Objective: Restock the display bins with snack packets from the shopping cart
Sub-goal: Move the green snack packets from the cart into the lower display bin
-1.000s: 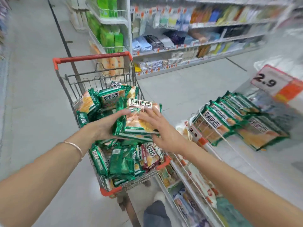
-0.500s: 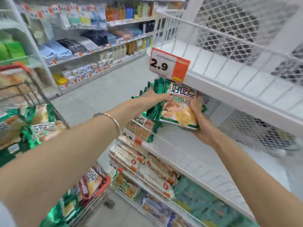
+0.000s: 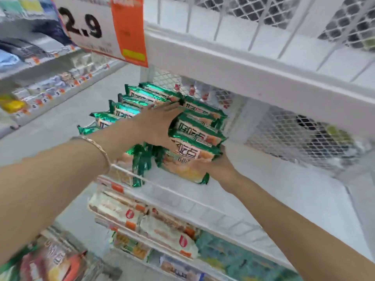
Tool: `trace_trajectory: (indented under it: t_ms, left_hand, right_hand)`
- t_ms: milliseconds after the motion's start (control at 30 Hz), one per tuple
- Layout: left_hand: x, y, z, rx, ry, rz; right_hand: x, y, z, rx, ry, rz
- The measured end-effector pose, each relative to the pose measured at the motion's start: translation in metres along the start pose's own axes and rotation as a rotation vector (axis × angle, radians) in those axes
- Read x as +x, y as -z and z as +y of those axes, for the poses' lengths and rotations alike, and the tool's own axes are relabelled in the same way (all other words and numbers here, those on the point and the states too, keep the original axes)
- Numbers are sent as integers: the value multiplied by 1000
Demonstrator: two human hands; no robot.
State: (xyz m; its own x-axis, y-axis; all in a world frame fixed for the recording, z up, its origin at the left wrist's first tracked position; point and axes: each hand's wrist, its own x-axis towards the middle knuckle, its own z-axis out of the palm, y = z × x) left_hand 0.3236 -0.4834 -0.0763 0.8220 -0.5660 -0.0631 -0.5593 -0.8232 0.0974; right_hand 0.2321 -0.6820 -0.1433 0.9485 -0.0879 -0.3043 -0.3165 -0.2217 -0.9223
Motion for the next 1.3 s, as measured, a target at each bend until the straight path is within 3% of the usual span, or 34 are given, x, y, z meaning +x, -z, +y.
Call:
trace_trajectory:
  t_ms: [100, 233, 300, 367, 433, 567, 733, 800, 833, 933, 967, 1033, 1167, 1233, 1300]
  left_hand:
    - [-5, 8, -6, 25, 82, -166]
    - [-8, -1, -11, 82, 48, -179]
    - [-8, -5, -13, 130, 18, -181]
    - [-7, -7, -15, 219, 6, -193]
    - [-6, -10, -12, 279, 15, -215]
    - [-2, -13, -10, 324, 37, -199]
    - [-3, -16, -10, 320, 32, -157]
    - [-3, -15, -10, 312, 29, -153]
    - [-4, -15, -10, 308, 27, -153]
    - [-3, -17, -12, 301, 12, -130]
    - [-3, -18, -14, 298, 10, -124]
    - [-3, -19, -15, 288, 2, -113]
    - [-2, -23, -18, 249, -6, -92]
    - [-2, -23, -19, 229, -12, -87]
    - [-2, -23, -19, 217, -15, -81]
  right_hand:
    - [9, -24, -4, 29, 55, -40]
    - [4, -16, -6, 52, 209, -24]
    - [-5, -2, -9, -261, 479, 174]
    - [-6, 3, -4, -894, 746, 172]
    - [-2, -2, 1, -1298, 901, 121]
    - [21, -6, 11, -1509, 981, 155]
    - [37, -3, 16, -1585, 1059, 198]
    - [37, -1, 13, -1478, 1113, 158]
    - [36, 0, 11, -1283, 1082, 152]
    - [35, 11, -2, -320, 632, 385]
    - [37, 12, -8, -96, 446, 418]
    - [53, 8, -18, 169, 209, 255]
    - [98, 3, -11, 316, 0, 1]
    - [92, 9, -14, 227, 56, 28]
    - [60, 8, -29, 39, 249, 210]
